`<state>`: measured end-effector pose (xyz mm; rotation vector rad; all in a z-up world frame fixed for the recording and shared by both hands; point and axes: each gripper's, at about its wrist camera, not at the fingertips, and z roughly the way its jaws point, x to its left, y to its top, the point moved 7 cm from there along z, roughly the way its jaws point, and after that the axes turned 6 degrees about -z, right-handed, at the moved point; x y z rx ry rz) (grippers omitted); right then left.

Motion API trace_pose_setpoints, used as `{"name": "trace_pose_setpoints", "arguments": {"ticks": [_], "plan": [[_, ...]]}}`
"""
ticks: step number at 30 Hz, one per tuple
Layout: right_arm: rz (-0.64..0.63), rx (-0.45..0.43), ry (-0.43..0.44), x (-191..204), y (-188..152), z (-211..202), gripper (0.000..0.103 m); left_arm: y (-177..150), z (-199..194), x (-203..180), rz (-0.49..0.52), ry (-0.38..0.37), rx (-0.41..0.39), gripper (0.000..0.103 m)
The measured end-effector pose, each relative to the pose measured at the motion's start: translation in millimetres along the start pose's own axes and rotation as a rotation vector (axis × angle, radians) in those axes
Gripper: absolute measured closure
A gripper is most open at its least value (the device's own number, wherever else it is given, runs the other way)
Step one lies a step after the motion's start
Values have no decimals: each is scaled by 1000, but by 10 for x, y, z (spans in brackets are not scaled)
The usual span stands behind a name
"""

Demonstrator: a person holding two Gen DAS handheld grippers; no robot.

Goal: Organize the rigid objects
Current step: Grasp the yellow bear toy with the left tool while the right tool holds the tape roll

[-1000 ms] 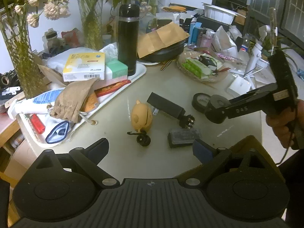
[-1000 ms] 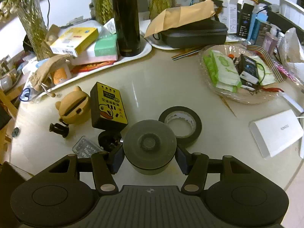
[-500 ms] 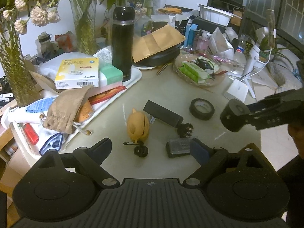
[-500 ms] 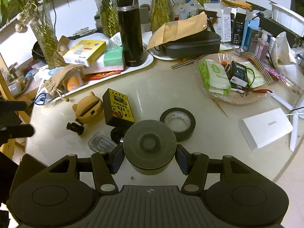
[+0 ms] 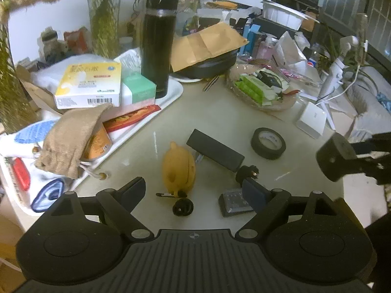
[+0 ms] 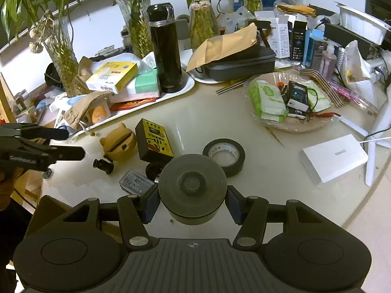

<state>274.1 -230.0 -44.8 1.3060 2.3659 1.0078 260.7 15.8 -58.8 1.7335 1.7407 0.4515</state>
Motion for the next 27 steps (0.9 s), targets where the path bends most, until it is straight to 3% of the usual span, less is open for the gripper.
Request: {"name": "trace_pose_setpoints", "arguments": {"ticks": [7,18,22,27], "plan": [[3,-9,2,-32,-15,-52,43,71,314,78,-33,-39,39,18],[11,-22,12,-59,-6,-74,43,83,814,252,-79,-53,130,38],[13,-23,16,-80,-12,-78,42,59,952,277,-100,-67,168,52],[17,-19,16,-112,-29,-72,42,60,982,275,-98,-62,164,59]]}}
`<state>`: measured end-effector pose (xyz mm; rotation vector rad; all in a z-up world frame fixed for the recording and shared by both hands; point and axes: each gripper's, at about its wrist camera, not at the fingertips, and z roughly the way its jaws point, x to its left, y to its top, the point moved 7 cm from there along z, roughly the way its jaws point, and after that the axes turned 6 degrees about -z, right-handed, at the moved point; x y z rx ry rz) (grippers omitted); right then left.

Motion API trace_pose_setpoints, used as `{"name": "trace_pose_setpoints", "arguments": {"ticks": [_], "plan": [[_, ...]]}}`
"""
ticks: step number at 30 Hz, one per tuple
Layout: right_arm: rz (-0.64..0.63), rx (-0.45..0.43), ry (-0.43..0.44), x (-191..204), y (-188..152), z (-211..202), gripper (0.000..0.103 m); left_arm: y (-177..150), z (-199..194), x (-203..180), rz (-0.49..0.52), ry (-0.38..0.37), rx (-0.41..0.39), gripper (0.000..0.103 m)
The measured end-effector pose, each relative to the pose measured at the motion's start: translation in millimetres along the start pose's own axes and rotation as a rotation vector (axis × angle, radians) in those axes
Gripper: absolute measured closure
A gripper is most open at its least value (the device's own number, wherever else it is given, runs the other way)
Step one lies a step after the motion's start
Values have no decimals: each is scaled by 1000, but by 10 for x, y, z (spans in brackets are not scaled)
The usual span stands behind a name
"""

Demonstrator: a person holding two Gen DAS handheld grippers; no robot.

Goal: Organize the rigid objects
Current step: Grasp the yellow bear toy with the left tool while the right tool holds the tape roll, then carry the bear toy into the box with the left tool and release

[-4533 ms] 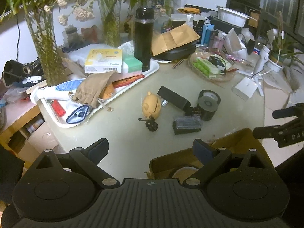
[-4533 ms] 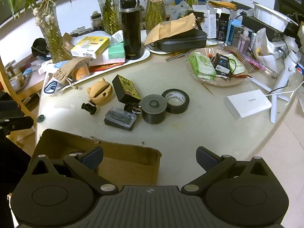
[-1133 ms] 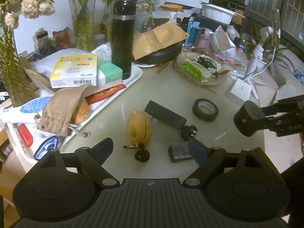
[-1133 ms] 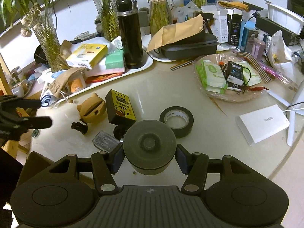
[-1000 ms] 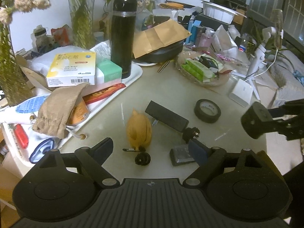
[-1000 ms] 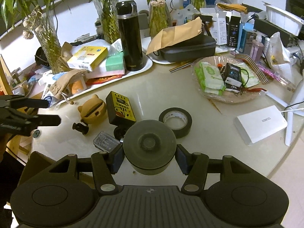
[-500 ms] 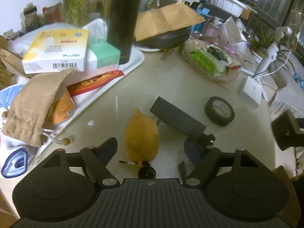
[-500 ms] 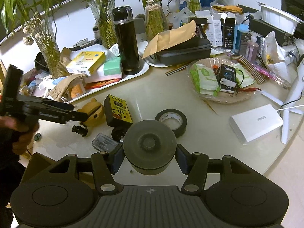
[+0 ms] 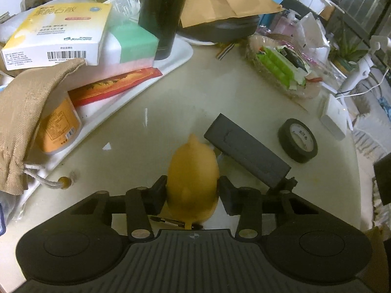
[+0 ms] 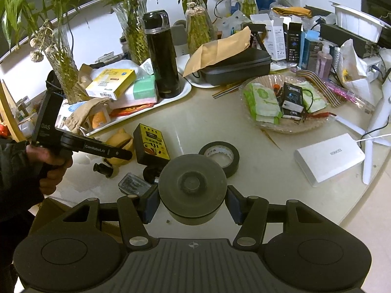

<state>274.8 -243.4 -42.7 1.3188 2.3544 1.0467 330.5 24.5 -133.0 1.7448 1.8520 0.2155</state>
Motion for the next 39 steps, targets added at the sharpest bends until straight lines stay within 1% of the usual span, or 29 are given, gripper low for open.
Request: {"name": "trace_pose_setpoints", "arguments": {"ticks": [5,12,25,28,39], "plan": [[9,5,1,-15,-16,11,43,-31,-21,-37,23,15,-10,60],[5,11,3,15,-32,5,43,-33,-125,-64,19,17,-28,60],[17,20,1,63,-55,-24,43,-48,-485,-195,40,76,-76,60],[20,23,5,84,-60,-36,43,-66,-562,-202,48,104,-76,60],[10,18,10,185,-41,-125,43,-113,-934,-316,63,107,-119,60]]}}
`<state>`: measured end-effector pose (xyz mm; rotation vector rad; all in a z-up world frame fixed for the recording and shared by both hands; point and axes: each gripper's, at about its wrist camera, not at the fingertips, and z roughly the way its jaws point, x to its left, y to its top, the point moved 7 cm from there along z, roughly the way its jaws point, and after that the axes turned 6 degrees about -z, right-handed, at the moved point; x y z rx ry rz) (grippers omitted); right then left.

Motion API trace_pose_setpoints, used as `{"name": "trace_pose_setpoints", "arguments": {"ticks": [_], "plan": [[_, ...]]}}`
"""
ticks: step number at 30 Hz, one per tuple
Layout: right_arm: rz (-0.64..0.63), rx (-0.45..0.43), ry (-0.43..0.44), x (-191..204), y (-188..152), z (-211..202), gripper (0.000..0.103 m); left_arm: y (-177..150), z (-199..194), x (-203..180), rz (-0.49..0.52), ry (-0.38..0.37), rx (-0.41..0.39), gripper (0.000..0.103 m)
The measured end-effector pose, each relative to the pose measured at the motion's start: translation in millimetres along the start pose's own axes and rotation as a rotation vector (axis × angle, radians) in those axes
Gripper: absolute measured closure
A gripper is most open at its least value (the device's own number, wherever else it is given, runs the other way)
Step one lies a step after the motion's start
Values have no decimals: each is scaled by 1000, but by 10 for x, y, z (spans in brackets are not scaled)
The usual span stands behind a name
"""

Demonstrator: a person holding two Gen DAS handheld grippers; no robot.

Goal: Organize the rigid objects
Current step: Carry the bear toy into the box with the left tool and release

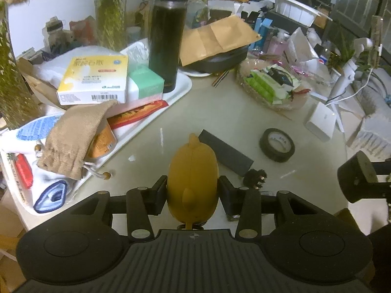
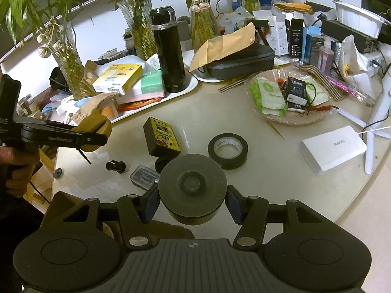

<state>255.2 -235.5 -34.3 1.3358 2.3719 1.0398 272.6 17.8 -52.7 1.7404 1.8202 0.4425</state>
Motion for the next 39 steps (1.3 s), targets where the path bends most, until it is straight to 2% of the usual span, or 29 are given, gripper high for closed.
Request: {"name": "trace_pose_setpoints", "arguments": {"ticks": [11,25,39], "plan": [[-31,0,5,160,-42,-178,43,-106,-353,-179,8,-38,-6,60],[-37,7,35,375,-224,-334,43,-482,-736,-390,-7,-96,28,60],[-46,31,59,521,-464,-404,42,-894,-742,-486,8,-104,91,60]]}}
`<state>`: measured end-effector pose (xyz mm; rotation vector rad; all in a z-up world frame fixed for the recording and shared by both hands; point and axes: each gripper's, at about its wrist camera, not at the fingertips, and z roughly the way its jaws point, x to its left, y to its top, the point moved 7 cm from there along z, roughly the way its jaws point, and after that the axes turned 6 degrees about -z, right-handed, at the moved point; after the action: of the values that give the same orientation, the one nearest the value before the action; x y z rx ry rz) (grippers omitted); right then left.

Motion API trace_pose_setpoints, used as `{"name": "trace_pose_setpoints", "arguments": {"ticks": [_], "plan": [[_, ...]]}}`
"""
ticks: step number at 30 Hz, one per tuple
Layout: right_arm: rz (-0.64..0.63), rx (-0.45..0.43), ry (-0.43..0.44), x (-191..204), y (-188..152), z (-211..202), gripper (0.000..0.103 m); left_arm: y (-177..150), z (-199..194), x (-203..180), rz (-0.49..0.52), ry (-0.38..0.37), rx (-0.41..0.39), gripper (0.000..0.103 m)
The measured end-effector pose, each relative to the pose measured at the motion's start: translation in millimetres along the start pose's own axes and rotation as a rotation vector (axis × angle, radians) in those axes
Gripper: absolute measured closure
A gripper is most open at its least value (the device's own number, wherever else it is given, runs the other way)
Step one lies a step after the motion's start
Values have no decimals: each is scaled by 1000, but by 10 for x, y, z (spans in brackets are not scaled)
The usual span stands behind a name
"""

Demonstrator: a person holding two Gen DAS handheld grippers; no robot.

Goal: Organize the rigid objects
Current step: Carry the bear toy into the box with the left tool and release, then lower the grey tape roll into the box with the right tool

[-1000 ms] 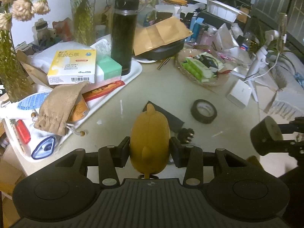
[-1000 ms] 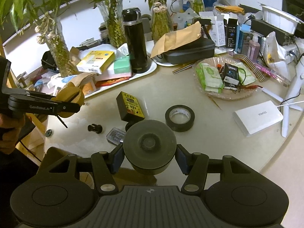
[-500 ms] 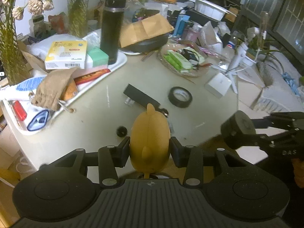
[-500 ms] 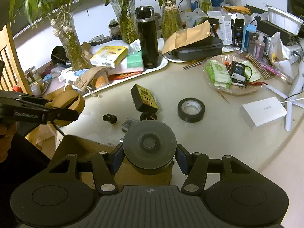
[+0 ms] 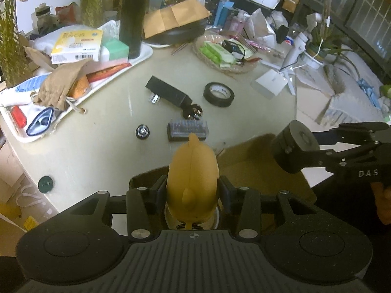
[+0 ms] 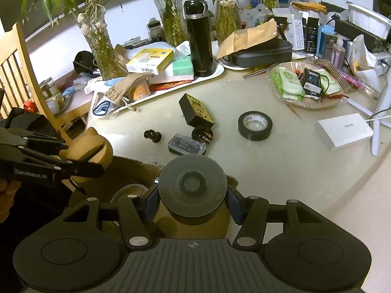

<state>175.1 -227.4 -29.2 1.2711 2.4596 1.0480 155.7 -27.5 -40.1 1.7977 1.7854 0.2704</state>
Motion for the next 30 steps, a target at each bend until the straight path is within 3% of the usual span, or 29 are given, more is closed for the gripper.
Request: {"name": "trace_pose_setpoints", "arguments": {"ticks": [3,7,16,30], "plan": [[-5,10,-3,24,-45,9,42,-40,18,9,-4,14,-1,59],[1,17,-5,34,-97,10,43,-46,-102,6,-3,7,-38,49],[2,32,-7,53,-151,39,43,-174,-389,2,56,66,-89,49],[-26,46,-20,77,-69,162,42,-312,-513,31,61,58,-104,49]]}}
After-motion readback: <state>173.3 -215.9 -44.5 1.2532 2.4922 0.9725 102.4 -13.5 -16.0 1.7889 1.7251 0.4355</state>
